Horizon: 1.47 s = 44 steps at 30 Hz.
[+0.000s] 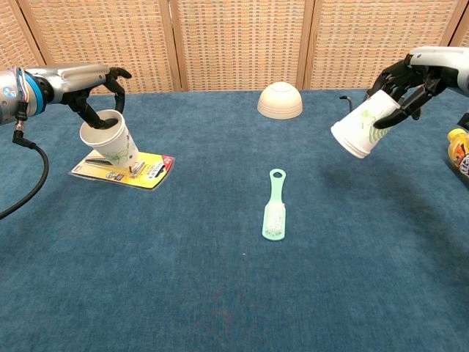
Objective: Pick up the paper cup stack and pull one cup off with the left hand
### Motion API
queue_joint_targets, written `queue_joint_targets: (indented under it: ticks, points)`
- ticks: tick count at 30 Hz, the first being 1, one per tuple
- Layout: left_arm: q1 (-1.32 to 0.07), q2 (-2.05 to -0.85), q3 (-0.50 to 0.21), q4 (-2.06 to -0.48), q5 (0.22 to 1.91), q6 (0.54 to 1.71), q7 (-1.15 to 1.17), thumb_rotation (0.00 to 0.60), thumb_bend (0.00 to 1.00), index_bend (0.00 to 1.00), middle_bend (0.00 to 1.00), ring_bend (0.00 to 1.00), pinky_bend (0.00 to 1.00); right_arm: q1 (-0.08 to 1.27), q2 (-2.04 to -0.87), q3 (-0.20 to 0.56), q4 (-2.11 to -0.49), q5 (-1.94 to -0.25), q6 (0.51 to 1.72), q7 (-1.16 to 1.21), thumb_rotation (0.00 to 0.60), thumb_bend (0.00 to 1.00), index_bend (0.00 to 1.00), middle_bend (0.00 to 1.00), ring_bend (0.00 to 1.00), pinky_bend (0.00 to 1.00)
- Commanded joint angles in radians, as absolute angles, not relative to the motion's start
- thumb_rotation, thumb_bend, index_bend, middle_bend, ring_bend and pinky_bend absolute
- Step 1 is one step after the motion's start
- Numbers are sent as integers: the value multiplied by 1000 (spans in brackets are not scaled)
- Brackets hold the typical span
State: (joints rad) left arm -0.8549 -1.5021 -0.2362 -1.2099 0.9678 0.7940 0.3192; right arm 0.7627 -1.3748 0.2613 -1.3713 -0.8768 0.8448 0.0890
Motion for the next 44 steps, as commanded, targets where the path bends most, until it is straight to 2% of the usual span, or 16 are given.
queue_joint_targets:
  ticks: [1,2,3,5,6,8,10,11,17,21,29,34,38,44]
  points:
    - [-862,-1504,-235,-1212,944,783,332,600,503,597,0,0,0,760,-1383,252,-1358,-886,854,70,600,465,576,534,423,644]
    - [-864,-1506,-235,-1210,937,782,336,600,504,520,0,0,0,759,-1384,251,-1355,-888,857,65,600,465,565,519,419,630]
    - [-866,-1507,-235,-1208,928,780,341,600,504,376,0,0,0,757,-1386,250,-1353,-891,861,59,600,444,520,470,389,584]
    - [-870,-1506,-233,-1211,909,771,349,600,503,140,0,0,0,754,-1385,242,-1351,-906,866,40,600,338,381,331,281,458]
    - [-871,-1505,-233,-1213,902,769,351,600,499,54,0,0,0,753,-1379,235,-1355,-916,864,28,600,244,292,237,197,378]
    - [-871,-1500,-234,-1219,894,771,350,600,485,1,0,0,0,751,-1365,226,-1369,-927,859,8,600,120,184,104,79,255]
    - [-869,-1489,-236,-1233,890,779,347,600,429,0,0,0,0,745,-1351,221,-1391,-940,874,-15,600,53,119,15,7,154]
    - [-867,-1484,-237,-1238,891,784,345,600,404,0,0,0,0,742,-1345,220,-1401,-946,883,-23,600,45,111,4,1,139]
    - [-817,-1402,-256,-1338,927,872,293,600,288,0,0,0,0,688,-1269,208,-1513,-1014,980,-45,600,9,105,0,0,71]
    - [-721,-1313,-251,-1456,990,1004,224,600,247,0,0,0,0,605,-1205,169,-1572,-1143,1101,-22,600,0,105,0,0,12]
    - [-490,-1190,-168,-1645,1092,1263,122,600,234,0,0,0,0,427,-1166,61,-1566,-1395,1371,32,600,0,102,0,0,0]
    - [-360,-1170,-90,-1706,1152,1393,110,600,233,0,0,0,0,320,-1178,-1,-1567,-1486,1507,1,600,0,43,0,0,0]
    - [-286,-1168,-42,-1753,1184,1470,126,600,233,0,0,0,0,265,-1184,-31,-1591,-1524,1563,-33,600,0,3,0,0,0]
    - [-212,-1157,19,-1809,1293,1562,168,600,233,0,0,0,0,198,-1191,-57,-1614,-1574,1641,-106,600,0,0,0,0,0]
